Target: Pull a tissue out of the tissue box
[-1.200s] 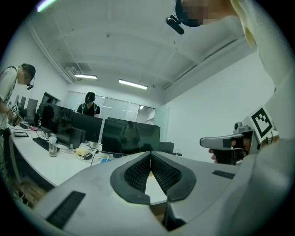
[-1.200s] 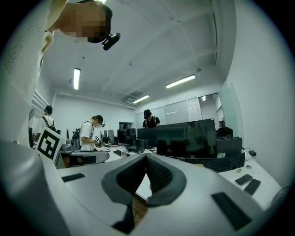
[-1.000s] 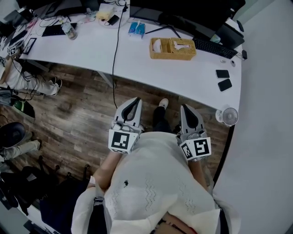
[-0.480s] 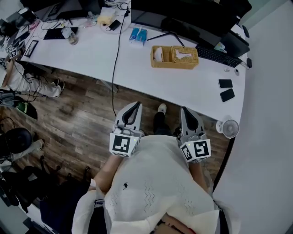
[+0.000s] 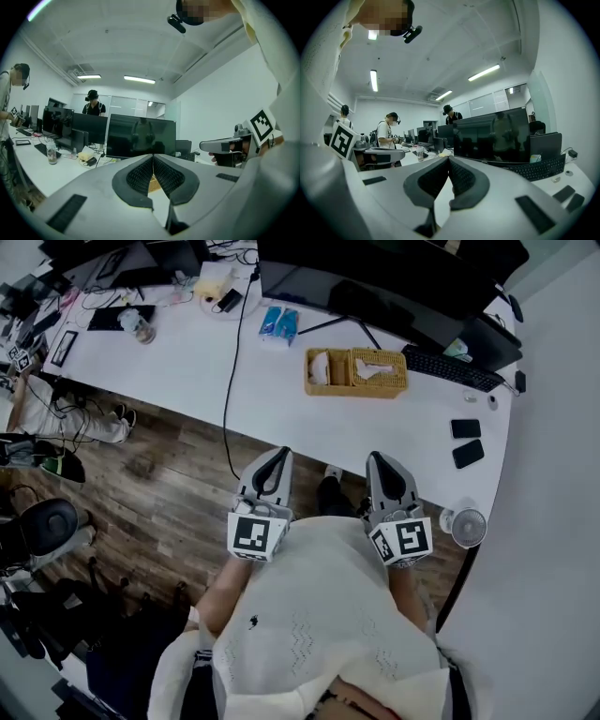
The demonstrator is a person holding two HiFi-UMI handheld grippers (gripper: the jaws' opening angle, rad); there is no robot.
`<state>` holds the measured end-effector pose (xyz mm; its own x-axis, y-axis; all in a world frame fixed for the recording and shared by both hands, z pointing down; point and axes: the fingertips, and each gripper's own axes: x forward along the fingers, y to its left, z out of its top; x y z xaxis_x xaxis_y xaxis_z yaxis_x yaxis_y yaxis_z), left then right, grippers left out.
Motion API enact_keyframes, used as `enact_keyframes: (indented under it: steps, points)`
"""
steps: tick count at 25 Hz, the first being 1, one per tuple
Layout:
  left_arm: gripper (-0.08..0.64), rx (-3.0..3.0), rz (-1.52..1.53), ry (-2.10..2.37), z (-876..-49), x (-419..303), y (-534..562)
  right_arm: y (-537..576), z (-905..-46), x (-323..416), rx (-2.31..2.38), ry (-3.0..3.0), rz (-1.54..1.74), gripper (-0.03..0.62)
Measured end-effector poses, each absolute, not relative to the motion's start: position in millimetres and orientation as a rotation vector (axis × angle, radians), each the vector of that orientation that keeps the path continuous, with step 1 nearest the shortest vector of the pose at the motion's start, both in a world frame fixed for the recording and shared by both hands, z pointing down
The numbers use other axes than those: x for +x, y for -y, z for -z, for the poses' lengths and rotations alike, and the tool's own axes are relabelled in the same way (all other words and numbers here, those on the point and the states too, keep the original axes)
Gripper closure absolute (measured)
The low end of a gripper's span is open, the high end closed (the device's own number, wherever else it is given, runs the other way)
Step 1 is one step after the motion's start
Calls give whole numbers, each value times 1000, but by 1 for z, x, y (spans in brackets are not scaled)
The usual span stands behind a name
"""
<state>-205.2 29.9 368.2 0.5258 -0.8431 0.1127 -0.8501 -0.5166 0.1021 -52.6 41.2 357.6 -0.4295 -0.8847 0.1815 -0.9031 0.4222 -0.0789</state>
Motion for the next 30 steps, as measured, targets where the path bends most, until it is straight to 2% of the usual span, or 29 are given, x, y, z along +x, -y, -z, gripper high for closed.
enact_keyframes:
  steps: [16,30]
  points:
    - [545,2597,-106,1523,-360,-138,52,49,-354,14,1525,2581,-236,591]
    - [545,2638,-186,1452,-376,-64,106,87,-365,84,1548,2521,-228,591]
